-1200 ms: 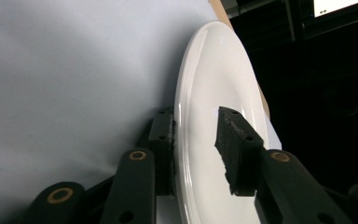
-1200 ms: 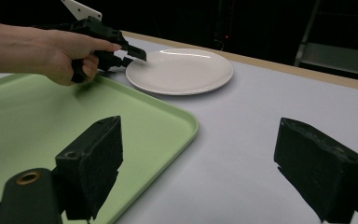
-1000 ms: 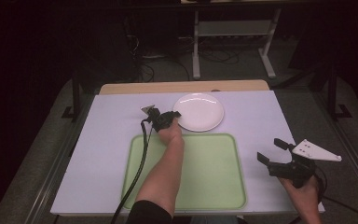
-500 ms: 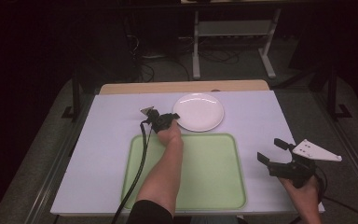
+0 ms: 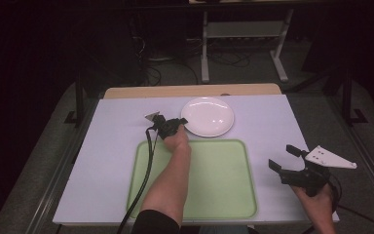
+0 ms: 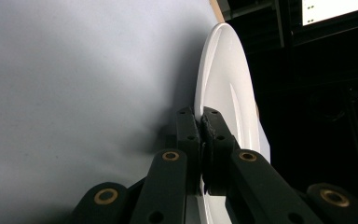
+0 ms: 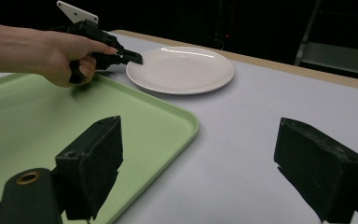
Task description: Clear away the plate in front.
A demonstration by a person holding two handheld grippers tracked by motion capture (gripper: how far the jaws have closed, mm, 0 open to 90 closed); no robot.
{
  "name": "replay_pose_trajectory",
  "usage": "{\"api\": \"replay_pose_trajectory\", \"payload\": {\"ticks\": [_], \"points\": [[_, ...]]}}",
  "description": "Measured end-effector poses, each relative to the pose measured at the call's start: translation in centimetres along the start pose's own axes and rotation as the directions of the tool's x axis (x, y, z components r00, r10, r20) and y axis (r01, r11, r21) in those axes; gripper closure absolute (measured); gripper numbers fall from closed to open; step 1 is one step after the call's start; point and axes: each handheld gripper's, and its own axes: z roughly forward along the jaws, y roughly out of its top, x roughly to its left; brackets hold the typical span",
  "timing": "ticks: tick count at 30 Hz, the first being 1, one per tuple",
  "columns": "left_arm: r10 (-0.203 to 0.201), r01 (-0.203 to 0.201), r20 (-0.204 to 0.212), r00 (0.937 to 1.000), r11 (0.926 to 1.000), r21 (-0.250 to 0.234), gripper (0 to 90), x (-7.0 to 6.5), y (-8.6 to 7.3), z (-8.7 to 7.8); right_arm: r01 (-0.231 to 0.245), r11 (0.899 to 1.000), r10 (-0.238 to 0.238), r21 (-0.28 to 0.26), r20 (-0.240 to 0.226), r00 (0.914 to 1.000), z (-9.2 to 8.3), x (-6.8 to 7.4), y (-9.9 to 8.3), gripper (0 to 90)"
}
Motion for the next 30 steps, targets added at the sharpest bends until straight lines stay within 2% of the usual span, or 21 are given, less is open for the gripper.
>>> {"api": "replay_pose_trajectory", "payload": {"ticks": [16, 30], "points": [[0.01, -0.01, 0.031, 0.9995, 0.9999, -0.014, 87.2, -0.42, 0.15, -0.24, -0.004, 1.0, 0.004, 0.005, 0.002, 1.0, 0.02, -0.03, -0.04, 14.4], [0.009, -0.008, 0.03, 0.9995, 0.9999, -0.014, 87.1, -0.42, 0.29, -0.34, -0.005, 1.0, 0.005, 0.003, 0.005, 1.0, 0.02, -0.08, -0.06, 14.3]]}}
